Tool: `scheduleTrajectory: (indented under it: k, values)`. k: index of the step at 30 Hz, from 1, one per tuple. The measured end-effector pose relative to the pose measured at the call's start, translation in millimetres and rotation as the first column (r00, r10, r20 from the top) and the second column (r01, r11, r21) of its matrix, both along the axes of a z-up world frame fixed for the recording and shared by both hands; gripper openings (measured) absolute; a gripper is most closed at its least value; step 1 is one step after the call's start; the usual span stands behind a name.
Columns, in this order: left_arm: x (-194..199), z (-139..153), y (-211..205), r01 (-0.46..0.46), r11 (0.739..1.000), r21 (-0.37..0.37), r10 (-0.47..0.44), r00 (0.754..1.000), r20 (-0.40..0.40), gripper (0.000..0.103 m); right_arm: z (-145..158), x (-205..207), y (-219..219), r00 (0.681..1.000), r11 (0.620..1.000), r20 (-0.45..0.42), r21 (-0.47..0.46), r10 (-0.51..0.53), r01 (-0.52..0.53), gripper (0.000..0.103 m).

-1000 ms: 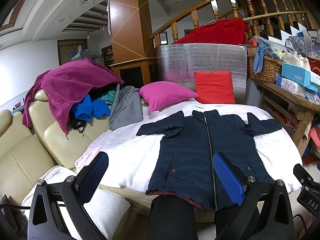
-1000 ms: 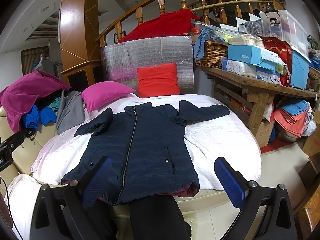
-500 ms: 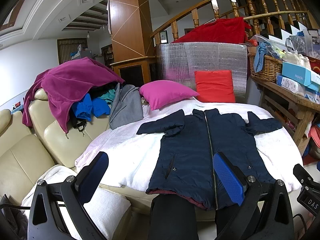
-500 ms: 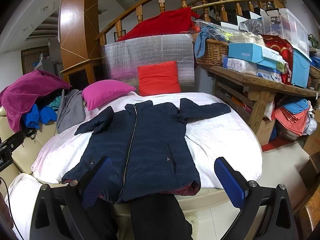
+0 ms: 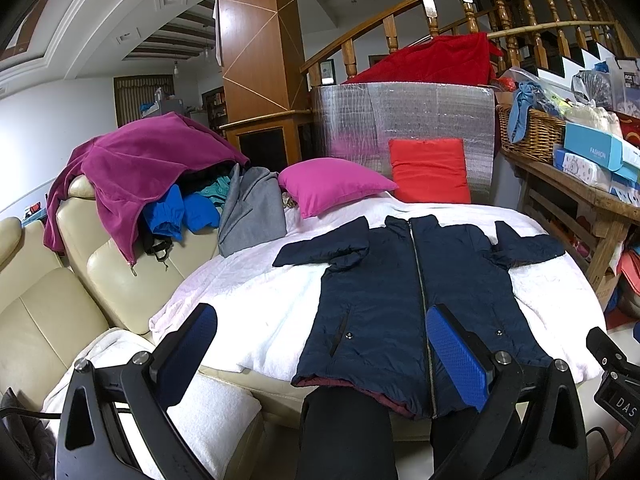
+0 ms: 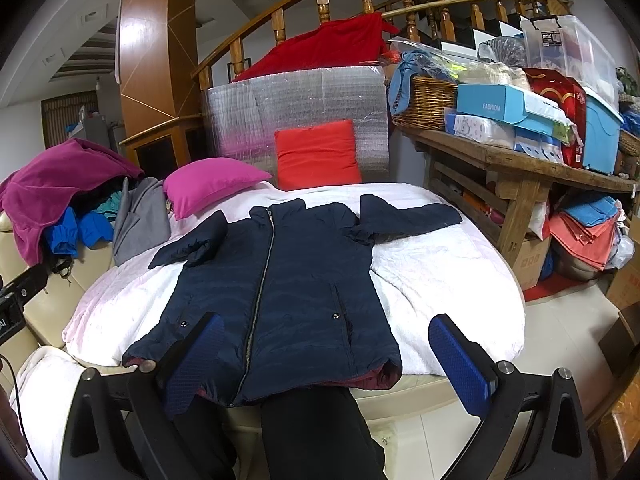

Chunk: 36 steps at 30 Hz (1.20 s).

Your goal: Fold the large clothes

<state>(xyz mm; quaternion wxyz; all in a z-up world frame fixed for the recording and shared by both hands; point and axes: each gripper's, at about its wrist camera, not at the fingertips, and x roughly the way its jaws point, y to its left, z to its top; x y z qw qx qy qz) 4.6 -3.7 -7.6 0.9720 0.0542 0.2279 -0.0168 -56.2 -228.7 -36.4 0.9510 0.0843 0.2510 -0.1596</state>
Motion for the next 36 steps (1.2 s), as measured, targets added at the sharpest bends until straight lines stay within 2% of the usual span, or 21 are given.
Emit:
scheduleTrajectory:
  k: [17,25,28,31,33,35,36]
  values:
    - [10,-6,-4,0.003,1.0,0.012,-0.002,1.0,-0.02,0.103,0,6,-9,1.0,1.0,-0.013,0.003,-0.015,0.015,0.103]
    - [42,-16,-19,-0.001,0.999,0.033,0.004,0.998,-0.069,0.103,3,26,-47,0.996,0.996,-0.018,0.01,-0.085,0.085,0.103]
    - [69,-25,-29,0.014,0.999,0.033,-0.01,0.993,-0.115,0.103,6,43,-76,0.994,0.994,-0.018,0.026,-0.106,0.107,0.103]
    - [115,-46,-38,0.043,0.999,-0.011,-0.045,0.97,-0.237,0.103,6,67,-112,0.995,0.991,-0.015,0.081,-0.102,0.103,0.103]
    - [151,-66,-46,0.038,0.999,-0.012,-0.04,0.95,-0.309,0.103,1,93,-154,0.996,0.983,-0.014,0.156,-0.092,0.093,0.103]
    - [190,-92,-56,0.028,1.0,0.001,-0.025,0.917,-0.398,0.103,-9,121,-196,0.997,0.965,-0.024,0.252,-0.073,0.077,0.103]
    - [216,-110,-62,0.023,1.0,-0.007,-0.023,0.892,-0.452,0.103,-17,137,-218,0.997,0.949,-0.036,0.305,-0.068,0.076,0.103]
